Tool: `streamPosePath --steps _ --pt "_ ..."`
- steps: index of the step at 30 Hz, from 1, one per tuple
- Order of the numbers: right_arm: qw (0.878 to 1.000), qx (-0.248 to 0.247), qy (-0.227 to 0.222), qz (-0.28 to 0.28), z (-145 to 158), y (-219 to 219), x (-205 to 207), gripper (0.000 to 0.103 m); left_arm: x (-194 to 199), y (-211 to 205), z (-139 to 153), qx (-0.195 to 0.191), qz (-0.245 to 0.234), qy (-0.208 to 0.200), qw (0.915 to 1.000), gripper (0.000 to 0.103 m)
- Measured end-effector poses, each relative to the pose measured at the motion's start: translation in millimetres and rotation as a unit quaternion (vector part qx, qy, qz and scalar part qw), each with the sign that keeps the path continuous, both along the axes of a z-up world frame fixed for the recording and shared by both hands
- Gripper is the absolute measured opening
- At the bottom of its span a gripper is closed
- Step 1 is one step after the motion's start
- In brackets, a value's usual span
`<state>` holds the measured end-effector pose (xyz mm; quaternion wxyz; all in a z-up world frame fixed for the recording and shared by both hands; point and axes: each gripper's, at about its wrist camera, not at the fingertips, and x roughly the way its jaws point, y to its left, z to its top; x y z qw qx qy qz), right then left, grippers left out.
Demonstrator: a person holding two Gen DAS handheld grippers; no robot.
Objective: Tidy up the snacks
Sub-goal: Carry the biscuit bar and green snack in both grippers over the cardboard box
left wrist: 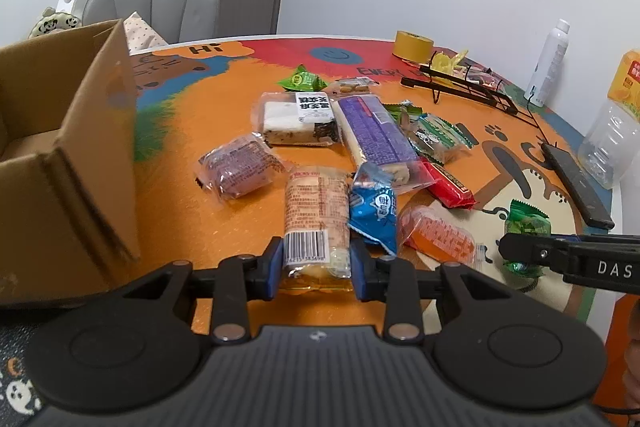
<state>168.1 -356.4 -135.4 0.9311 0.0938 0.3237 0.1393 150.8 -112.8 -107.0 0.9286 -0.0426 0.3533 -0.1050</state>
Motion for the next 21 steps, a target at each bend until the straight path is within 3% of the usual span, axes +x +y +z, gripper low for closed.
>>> streamPosePath --steps 21 --pt "1.000 -0.002 -0.030 -0.008 22 30 -23 0.028 -36 29 41 -0.022 -0.007 -0.066 0.9976 0.033"
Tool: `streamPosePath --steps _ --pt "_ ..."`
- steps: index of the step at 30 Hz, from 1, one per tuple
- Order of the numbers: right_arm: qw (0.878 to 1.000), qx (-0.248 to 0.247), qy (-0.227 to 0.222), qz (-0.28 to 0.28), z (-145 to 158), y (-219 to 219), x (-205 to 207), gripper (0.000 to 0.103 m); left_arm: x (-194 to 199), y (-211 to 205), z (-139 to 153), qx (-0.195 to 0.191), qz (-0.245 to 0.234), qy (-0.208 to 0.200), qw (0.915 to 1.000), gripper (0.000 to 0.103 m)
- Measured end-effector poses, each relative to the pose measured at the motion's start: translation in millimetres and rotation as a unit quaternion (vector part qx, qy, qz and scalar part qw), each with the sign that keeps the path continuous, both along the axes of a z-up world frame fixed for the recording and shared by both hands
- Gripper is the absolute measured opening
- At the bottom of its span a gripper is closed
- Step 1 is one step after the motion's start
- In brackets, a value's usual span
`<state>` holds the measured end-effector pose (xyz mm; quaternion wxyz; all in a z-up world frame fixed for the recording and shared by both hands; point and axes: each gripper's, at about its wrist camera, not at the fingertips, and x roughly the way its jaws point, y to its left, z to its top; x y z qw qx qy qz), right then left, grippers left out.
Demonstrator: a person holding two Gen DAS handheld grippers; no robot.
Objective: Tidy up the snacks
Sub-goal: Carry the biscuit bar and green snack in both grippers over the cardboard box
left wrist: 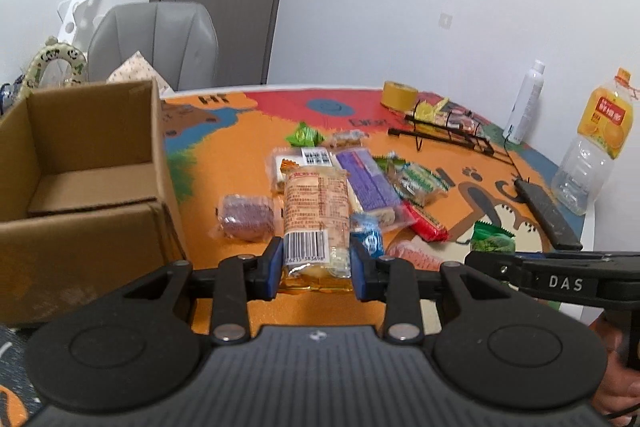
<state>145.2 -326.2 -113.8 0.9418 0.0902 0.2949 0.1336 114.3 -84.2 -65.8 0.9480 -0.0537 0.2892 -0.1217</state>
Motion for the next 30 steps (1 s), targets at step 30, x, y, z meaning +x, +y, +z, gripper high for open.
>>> streamPosePath --steps 30 --pt "0.996 0.010 -0.069 0.060 63 76 13 0.027 -10 106 56 -0.006 0.103 -0.084 0.9911 0.033"
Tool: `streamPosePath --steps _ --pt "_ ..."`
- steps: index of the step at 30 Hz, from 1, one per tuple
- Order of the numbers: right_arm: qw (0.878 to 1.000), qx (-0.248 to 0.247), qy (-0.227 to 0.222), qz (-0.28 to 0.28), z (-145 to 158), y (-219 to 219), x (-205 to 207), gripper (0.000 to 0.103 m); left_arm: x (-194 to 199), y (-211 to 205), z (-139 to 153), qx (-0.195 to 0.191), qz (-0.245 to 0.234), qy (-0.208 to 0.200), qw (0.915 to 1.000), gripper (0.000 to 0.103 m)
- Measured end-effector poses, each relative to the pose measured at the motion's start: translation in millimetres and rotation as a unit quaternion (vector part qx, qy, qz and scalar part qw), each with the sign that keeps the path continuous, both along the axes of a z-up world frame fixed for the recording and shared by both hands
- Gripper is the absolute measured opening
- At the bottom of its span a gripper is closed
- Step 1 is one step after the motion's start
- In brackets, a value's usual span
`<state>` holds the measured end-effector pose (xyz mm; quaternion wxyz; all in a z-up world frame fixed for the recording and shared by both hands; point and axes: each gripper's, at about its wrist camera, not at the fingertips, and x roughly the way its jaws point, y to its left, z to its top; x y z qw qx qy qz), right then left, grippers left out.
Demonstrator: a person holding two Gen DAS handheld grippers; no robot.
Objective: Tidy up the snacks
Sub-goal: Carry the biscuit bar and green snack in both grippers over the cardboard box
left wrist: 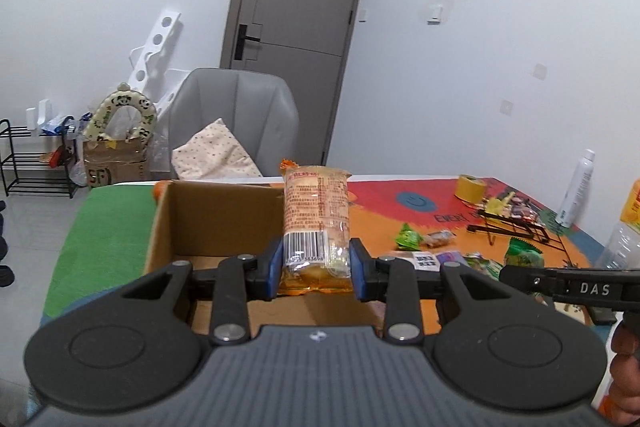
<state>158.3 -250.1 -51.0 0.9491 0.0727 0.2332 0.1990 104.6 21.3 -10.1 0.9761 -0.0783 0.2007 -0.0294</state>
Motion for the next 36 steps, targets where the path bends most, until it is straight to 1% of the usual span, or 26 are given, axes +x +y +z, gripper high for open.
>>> streamPosePath --steps 14,23,33,36 --pt "0.999 -0.008 0.000 0.045 9 64 23 0.027 20 50 -13 -0.024 0.049 0.013 0.9984 0.033" --pt "0.998 -0.010 -0.013 0.064 21 96 36 0.027 41 63 -17 -0.028 0.050 0.026 0.9980 0.033" --pt "0.997 -0.004 0.000 0.075 25 126 53 0.027 55 66 -18 -0.027 0.045 0.043 0.9977 0.033" --pt "0.997 -0.005 0.001 0.076 25 134 57 0.027 49 68 -11 -0.025 0.067 0.033 0.9969 0.037"
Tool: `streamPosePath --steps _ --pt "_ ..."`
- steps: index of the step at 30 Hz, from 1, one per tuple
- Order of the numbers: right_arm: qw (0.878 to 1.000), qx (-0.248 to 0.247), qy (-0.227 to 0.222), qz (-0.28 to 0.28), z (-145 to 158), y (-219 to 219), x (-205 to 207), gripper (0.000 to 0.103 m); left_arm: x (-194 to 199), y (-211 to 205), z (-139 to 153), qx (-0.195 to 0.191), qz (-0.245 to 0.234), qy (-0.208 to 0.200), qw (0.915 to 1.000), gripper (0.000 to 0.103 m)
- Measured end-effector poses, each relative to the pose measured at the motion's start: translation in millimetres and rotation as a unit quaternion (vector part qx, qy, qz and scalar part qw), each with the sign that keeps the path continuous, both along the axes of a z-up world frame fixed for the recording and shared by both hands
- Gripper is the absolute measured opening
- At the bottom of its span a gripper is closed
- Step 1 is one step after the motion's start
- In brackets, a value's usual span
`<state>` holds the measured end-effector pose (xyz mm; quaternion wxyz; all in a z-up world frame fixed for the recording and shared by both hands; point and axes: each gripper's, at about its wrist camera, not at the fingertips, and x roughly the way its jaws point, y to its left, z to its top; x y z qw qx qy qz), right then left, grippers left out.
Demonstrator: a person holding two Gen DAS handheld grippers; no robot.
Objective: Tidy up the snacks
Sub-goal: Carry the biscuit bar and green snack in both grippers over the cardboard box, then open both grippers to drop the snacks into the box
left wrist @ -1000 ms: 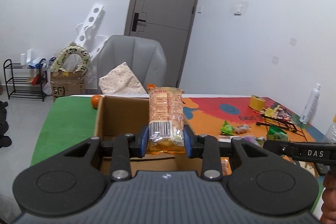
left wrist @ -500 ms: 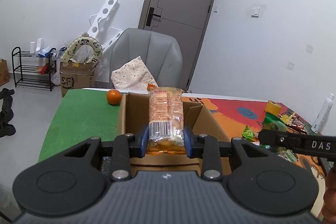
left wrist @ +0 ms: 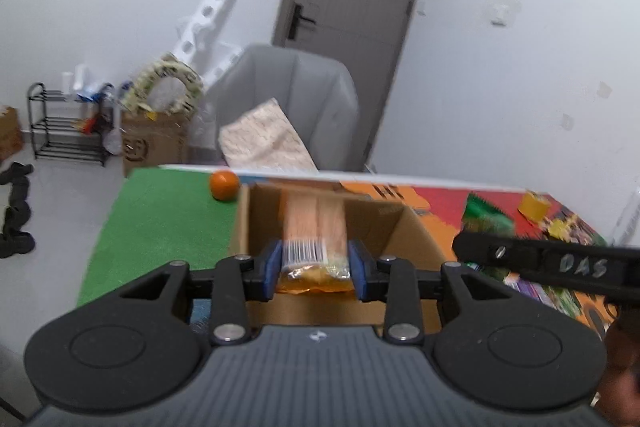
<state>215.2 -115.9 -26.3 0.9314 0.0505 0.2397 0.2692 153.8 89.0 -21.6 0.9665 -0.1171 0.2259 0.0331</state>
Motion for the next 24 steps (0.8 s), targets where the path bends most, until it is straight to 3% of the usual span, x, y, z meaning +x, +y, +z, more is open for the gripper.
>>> streamPosePath --steps 7,10,13,15,19,24 --pt "1.000 0.005 0.015 -0.002 -3 11 7 0.028 -8 5 9 -0.005 0.014 0.002 0.9999 0.037" --pt "1.000 0.009 0.010 0.023 -2 16 6 0.044 -12 4 14 -0.004 0.015 0.002 0.9999 0.040" --pt "1.000 0.006 -0.011 0.014 2 14 -3 0.061 -18 5 16 -0.002 0.020 0.001 0.9998 0.051" --pt "1.000 0.004 -0.012 0.007 3 10 -6 0.064 -20 4 17 0.002 0.020 0.001 0.9998 0.056" --pt "1.000 0.021 -0.006 -0.018 2 -11 -10 0.084 -24 -2 19 0.010 0.022 -0.003 0.9997 0.066" --pt "0.998 0.042 0.006 -0.048 -3 -41 -18 0.098 -28 -16 20 0.012 0.017 -0.007 0.9997 0.081"
